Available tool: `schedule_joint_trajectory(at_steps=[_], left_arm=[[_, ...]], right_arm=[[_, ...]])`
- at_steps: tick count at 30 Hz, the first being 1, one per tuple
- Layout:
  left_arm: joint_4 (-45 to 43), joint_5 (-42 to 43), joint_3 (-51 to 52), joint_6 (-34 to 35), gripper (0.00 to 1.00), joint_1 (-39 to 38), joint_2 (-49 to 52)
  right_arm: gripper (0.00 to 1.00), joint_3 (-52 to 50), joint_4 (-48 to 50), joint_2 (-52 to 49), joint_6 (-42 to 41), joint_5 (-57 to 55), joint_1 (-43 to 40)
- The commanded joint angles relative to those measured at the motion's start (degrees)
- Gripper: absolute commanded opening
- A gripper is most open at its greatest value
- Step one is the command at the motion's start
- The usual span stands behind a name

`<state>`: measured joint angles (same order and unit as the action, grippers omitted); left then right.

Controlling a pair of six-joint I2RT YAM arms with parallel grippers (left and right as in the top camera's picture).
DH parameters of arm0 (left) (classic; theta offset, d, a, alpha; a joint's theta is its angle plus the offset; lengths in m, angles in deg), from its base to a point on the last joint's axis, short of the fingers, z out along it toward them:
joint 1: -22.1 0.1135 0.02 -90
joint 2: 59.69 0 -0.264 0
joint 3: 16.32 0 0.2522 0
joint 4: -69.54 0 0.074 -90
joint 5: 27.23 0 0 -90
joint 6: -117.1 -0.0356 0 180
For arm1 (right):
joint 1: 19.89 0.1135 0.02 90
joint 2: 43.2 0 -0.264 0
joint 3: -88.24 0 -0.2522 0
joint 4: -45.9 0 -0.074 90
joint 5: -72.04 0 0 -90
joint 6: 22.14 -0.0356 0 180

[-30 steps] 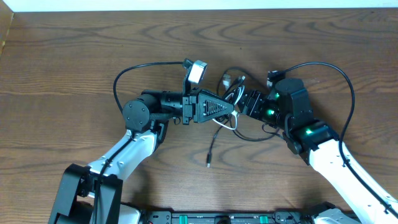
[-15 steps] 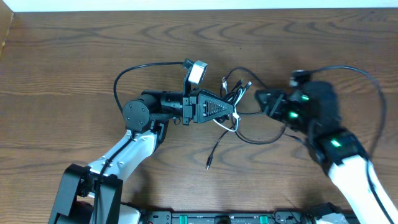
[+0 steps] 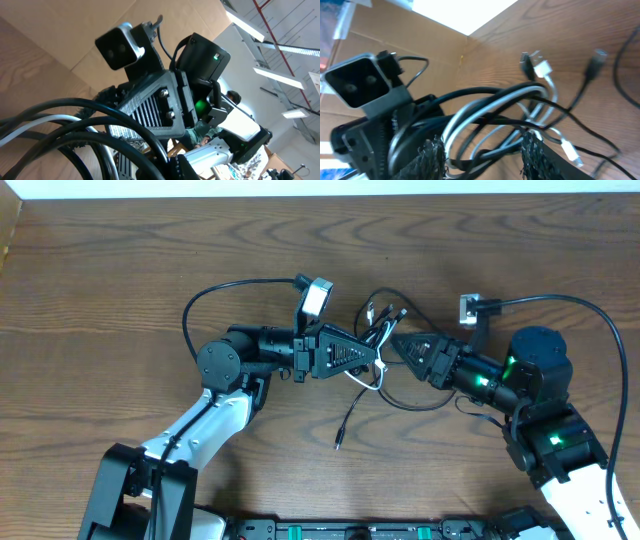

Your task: Untangle cables

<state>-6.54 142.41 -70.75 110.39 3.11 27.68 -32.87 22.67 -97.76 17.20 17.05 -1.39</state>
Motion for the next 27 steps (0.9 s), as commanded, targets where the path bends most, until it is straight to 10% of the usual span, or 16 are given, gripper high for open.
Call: schedule_joint_trajectory(at_steps=[1, 16, 19, 27], left_arm=[[-0.90, 0.59, -0.85, -1.81, 0.08, -0.07, -0.59], [-0.87, 0.90, -0.85, -1.81, 0.08, -0.09, -0.59], [-0.87, 0.94, -0.85, -1.79, 0.08, -0.07, -0.59], [-0.87, 0.92, -0.85, -1.81, 0.08, -0.07, -0.59]], right_arm=[[0.48, 0.09, 1.05, -0.13, -2.89, 1.46, 0.46], [0.46, 0.09, 3.37, -5.35, -5.05, -4.04, 5.84], [0.22, 0.09, 2.43, -9.92, -5.03, -5.07, 6.69], [0.01, 0.09, -8.13, -12.04, -0.39, -14.34, 6.64]])
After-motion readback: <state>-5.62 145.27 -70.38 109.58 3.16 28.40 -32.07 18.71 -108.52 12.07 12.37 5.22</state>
